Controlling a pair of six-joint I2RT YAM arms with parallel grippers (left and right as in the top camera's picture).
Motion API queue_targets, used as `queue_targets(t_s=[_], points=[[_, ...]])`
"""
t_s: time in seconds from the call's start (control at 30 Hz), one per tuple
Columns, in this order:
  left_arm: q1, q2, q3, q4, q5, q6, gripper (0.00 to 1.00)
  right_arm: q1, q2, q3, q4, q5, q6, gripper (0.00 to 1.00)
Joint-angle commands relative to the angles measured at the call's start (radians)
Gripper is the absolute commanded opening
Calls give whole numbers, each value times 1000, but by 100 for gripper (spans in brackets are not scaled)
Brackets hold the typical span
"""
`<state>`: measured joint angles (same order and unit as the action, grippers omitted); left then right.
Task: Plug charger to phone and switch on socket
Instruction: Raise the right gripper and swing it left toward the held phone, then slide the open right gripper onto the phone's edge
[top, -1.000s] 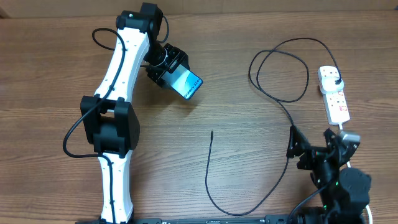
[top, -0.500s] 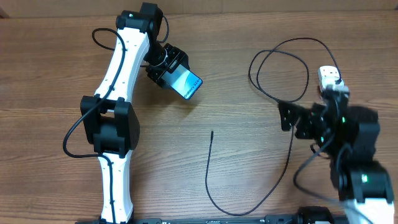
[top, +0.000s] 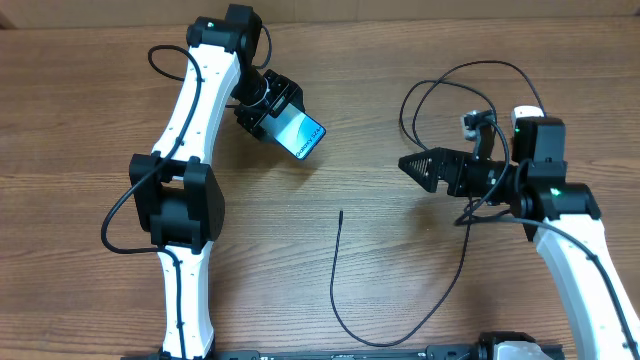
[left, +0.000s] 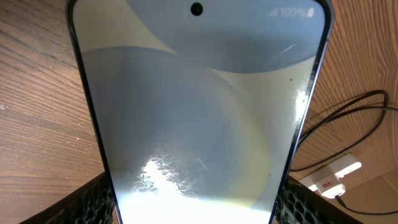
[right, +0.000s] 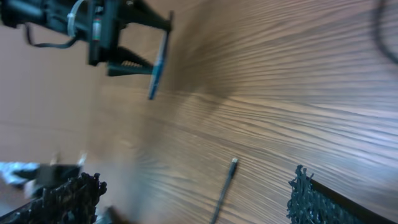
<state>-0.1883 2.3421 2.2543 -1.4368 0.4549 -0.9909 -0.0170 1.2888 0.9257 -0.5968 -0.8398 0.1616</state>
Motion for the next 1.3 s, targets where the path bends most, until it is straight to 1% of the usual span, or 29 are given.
queue_targets(t_s=[0.0,0.17,0.27,0.4,0.57,0.6,0.87,1.1,1.27], points=[[-3,-1,32,-3,9,18,4,5,22,31,48,-116,19,100],[-3,-1,32,-3,10,0,4,5,31,31,99,-121,26,100],[-3,-1,32,-3,20,-21,4,5,31,31,118,-123,62,100],[-3,-1,32,-2,37,-65,4,5,35,31,167,-122,150,100],[-11,-1,32,-2,43,-68,4,5,55,30,242,-119,272,100],[-18,-1,32,1,43,-68,4,5,66,30,272,-119,315,100],[-30,-1,32,19,43,-92,4,6,140,30,330,-89,488,100],[-31,-1,32,23,49,-179,4,30,198,30,416,-84,512,100],[-40,-1,32,24,93,-255,4,77,212,30,420,19,520,100]])
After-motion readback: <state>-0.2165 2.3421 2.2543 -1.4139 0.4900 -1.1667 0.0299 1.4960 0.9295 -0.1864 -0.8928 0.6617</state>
